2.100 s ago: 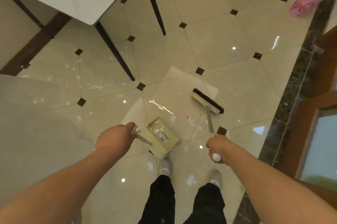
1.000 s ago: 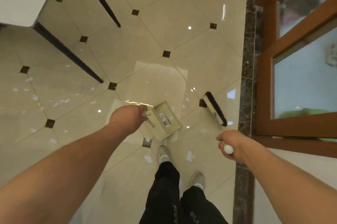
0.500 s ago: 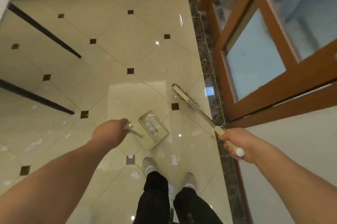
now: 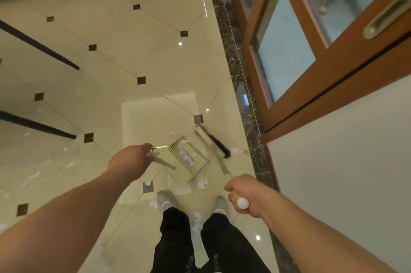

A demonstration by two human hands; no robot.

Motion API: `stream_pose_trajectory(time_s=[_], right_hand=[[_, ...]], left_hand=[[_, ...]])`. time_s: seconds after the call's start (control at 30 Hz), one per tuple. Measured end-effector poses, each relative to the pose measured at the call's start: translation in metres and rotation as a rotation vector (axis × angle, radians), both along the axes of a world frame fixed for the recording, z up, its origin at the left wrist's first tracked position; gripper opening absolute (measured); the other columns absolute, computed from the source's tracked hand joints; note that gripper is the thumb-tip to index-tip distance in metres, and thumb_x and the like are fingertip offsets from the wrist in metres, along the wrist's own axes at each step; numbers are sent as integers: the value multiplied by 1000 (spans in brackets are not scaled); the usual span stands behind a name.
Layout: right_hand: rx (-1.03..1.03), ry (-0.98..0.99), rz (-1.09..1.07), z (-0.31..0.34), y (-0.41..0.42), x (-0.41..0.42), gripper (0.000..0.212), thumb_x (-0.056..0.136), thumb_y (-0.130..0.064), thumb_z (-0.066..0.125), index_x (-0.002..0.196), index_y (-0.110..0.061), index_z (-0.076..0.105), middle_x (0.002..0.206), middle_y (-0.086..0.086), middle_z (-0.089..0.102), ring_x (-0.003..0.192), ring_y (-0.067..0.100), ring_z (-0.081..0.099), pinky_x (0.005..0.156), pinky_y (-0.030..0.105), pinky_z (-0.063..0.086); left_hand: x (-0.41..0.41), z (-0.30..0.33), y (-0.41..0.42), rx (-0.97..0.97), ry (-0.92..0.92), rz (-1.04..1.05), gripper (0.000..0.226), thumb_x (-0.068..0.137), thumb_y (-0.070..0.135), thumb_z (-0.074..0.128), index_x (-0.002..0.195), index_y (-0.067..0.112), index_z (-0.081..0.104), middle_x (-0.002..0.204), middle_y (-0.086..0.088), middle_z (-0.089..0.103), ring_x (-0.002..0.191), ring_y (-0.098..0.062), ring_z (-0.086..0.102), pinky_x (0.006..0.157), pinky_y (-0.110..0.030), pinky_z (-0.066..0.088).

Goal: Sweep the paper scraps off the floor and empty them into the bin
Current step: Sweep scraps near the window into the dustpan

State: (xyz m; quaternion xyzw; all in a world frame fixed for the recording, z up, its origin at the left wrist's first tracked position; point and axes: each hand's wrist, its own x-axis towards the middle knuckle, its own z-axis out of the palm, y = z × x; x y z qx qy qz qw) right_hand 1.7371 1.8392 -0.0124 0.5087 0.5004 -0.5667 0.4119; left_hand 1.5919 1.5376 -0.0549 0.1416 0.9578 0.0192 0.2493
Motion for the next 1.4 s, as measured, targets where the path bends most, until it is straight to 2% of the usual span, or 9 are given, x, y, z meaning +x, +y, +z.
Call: stream_pose_trajectory(time_s=[0.17, 0.37, 0.47, 0.6, 0.67, 0.87, 1.0, 1.17, 1.4], right_hand=[[-13, 69, 5, 19, 20, -18, 16, 93, -11, 62, 109, -7, 61, 68, 9, 59, 42, 10, 47, 39, 18, 41], [118, 121, 206, 3, -15, -63, 9, 95, -6, 55, 103, -8, 60, 76, 11, 57, 50, 13, 51, 42, 19, 43], [141, 103, 257, -12, -54, -76, 4, 95, -5, 55, 94, -8, 58, 77, 12, 57, 57, 15, 54, 51, 26, 46], [126, 63, 391, -11, -88, -62, 7, 97, -4, 52, 94, -8, 56, 75, 12, 57, 57, 15, 53, 47, 23, 46], [110, 30, 432, -9, -106, -49, 4, 96, -7, 55, 96, -11, 57, 81, 11, 61, 60, 13, 57, 54, 24, 50], [3, 29, 237, 25, -135, -45, 20, 91, -11, 63, 111, -9, 60, 62, 8, 57, 42, 9, 44, 40, 18, 40], [117, 108, 317, 38, -177, -65, 6, 94, -12, 61, 99, -13, 59, 69, 10, 58, 45, 11, 47, 45, 23, 41], [249, 152, 378, -3, -241, -96, 4, 97, -8, 55, 98, -8, 58, 65, 9, 53, 44, 12, 47, 40, 18, 39], [148, 48, 409, -26, -313, -48, 13, 94, -10, 59, 106, -10, 58, 69, 9, 58, 42, 10, 50, 43, 20, 44]], left_hand=[[9, 4, 6, 26, 2, 2, 27, 98, 47, 56, 119, 31, 61, 94, 3, 69, 85, -23, 65, 63, -30, 47], [37, 16, -28, 8, 17, 85, 35, 99, 49, 53, 125, 27, 58, 99, 1, 70, 89, -23, 66, 68, -32, 51], [53, 20, -61, -4, 4, 162, 34, 100, 47, 52, 127, 26, 56, 99, 0, 69, 89, -24, 65, 65, -32, 46], [61, 11, -80, -9, 7, 202, 32, 100, 45, 50, 125, 25, 56, 97, -2, 68, 87, -26, 64, 63, -32, 43], [61, 2, -91, -17, -13, 201, 29, 100, 42, 50, 121, 23, 57, 96, -2, 68, 87, -26, 64, 63, -32, 44], [48, 1, -141, 5, 25, 168, 29, 100, 42, 52, 121, 25, 59, 99, -3, 68, 90, -26, 65, 68, -31, 47], [55, 7, -189, 32, 12, 195, 27, 100, 43, 50, 120, 27, 58, 99, -1, 67, 91, -25, 65, 65, -30, 42], [76, 11, -247, 19, 52, 242, 26, 101, 44, 50, 118, 26, 57, 97, -1, 66, 90, -26, 64, 62, -30, 38], [98, -7, -314, 14, 51, 250, 29, 101, 44, 49, 123, 26, 56, 100, -2, 67, 91, -28, 65, 63, -31, 41]])
